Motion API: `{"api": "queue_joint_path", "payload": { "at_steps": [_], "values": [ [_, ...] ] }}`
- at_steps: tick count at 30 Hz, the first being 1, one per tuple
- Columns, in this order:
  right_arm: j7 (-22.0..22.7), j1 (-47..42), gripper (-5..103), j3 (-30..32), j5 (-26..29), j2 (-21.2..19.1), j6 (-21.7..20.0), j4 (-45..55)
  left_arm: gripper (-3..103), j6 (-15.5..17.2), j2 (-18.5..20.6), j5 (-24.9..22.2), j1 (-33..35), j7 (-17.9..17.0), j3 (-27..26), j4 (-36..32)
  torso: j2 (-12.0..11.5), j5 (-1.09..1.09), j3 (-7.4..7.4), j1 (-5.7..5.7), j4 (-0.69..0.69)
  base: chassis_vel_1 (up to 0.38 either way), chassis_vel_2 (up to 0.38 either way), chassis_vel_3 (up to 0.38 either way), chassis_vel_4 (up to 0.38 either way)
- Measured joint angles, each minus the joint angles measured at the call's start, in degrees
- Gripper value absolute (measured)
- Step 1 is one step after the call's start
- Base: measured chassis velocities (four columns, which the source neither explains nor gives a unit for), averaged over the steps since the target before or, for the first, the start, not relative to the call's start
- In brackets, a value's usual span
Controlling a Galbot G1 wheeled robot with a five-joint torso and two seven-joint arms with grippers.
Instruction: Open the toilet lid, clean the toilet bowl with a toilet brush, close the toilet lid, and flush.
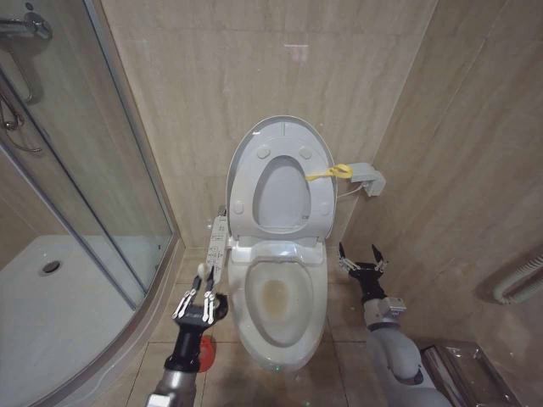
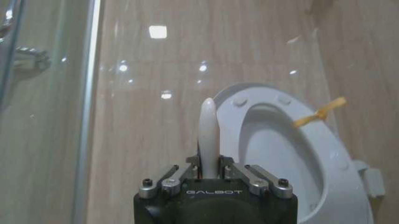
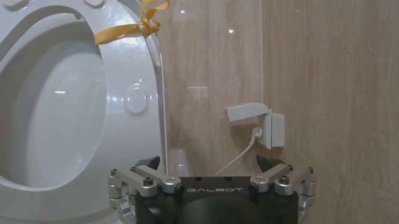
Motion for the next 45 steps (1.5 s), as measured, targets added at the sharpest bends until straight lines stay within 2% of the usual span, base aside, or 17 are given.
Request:
{"api": "queue_joint_path", "payload": {
  "at_steps": [8, 11, 12, 15, 16, 18, 35, 45],
  "values": [
    [0.00, 0.00, 100, 0.00, 0.00, 0.00, 0.00, 0.00, 18, -4.81, -1.05, -0.05, -1.00, -3.85, -2.25, 9.27, 0.00, 0.00, 0.00, 0.01, -0.01, 0.000, 0.000, 0.000, 0.000],
    [0.00, 0.00, 100, 0.00, 0.00, -0.01, 0.00, 0.00, 18, -7.83, -1.22, -0.17, -3.93, -5.27, -3.51, 17.37, 0.00, 0.00, 0.01, 0.01, 0.00, 0.000, 0.000, 0.000, 0.000],
    [0.00, 0.00, 100, 0.00, 0.00, -0.01, 0.00, 0.00, 18, -7.83, -1.22, -0.17, -3.93, -5.27, -3.51, 17.37, 0.00, 0.00, 0.01, 0.01, 0.00, 0.000, 0.000, 0.000, 0.000],
    [0.00, 0.00, 100, 0.00, 0.00, -0.01, 0.00, 0.00, 18, -12.05, -1.15, -1.38, -7.87, -5.66, -3.74, 25.20, 0.00, -0.01, 0.01, 0.01, -0.02, 0.000, 0.000, 0.000, 0.000],
    [0.00, 0.00, 100, 0.00, 0.00, -0.01, 0.00, 0.00, 18, -12.05, -1.15, -1.38, -7.87, -5.66, -3.74, 25.20, 0.00, -0.01, 0.01, 0.01, -0.02, 0.000, 0.000, 0.000, 0.000],
    [0.00, 0.00, 100, 0.00, 0.00, 0.00, 0.00, 0.00, 18, -13.82, -1.12, -1.71, -10.68, -5.82, -3.80, 30.29, -0.01, -0.01, 0.01, 0.01, -0.01, 0.000, 0.000, 0.000, 0.000],
    [0.00, 0.00, 100, 0.00, 0.00, 0.00, 0.00, 0.00, 18, -14.29, -0.91, -3.68, -18.29, -5.90, 0.19, 47.19, -0.01, 0.00, 0.01, 0.01, 0.00, 0.000, 0.000, 0.000, 0.000],
    [0.00, 0.00, 100, 0.00, 0.00, 0.00, 0.00, 0.00, 18, -14.24, -1.12, -3.79, -21.79, -5.63, 1.22, 52.37, -0.01, 0.00, 0.01, 0.01, 0.00, 0.000, 0.000, 0.000, 0.000]
  ]
}}
